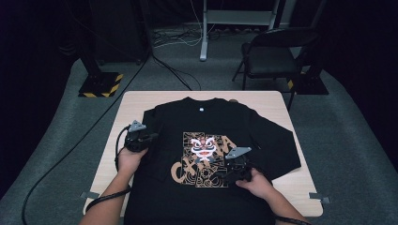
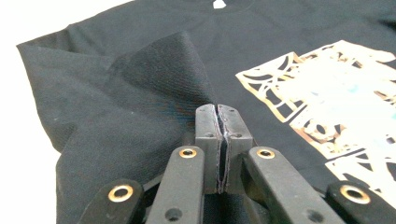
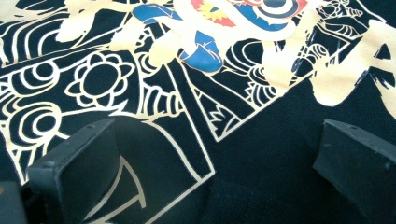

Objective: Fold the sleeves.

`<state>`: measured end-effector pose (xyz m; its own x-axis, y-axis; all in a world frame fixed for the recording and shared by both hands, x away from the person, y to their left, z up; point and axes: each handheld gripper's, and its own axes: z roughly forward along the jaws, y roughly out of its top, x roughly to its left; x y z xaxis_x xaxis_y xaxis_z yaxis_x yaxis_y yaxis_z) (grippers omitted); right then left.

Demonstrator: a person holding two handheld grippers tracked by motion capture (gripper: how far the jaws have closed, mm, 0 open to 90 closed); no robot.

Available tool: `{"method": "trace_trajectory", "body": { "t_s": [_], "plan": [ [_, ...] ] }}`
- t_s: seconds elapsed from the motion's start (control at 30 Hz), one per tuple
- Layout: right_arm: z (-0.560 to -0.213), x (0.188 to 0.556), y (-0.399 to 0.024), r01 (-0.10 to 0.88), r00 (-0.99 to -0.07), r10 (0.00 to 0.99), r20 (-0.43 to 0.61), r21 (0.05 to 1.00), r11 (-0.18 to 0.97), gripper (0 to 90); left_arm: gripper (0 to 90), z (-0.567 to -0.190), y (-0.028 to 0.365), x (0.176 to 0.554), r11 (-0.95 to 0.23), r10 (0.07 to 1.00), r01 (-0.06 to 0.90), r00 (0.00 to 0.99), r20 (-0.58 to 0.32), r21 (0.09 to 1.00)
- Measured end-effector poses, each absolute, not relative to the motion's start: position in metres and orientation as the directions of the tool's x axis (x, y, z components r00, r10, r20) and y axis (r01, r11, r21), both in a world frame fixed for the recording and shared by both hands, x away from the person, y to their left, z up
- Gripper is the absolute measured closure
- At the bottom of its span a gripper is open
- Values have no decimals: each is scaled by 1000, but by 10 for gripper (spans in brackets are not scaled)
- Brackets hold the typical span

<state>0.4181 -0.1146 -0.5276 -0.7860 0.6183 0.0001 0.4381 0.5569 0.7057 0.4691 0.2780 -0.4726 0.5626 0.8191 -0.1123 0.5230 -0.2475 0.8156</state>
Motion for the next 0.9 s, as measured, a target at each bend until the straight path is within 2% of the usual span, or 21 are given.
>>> {"method": "trace_trajectory", "body": {
  "t_s": [0.2,0.47,0.9],
  "plan": [
    [-528,418,-115,438,-786,618,0,706,557,0,873,-470,265,467,-242,793,508,595,-134,826],
    [-528,418,-115,438,-786,618,0,706,557,0,874,-474,253,470,-189,759,529,614,-219,827],
    [-528,418,-115,438,-786,618,0,706,557,0,873,-470,234,465,-251,743,494,649,-162,832]
  ]
}}
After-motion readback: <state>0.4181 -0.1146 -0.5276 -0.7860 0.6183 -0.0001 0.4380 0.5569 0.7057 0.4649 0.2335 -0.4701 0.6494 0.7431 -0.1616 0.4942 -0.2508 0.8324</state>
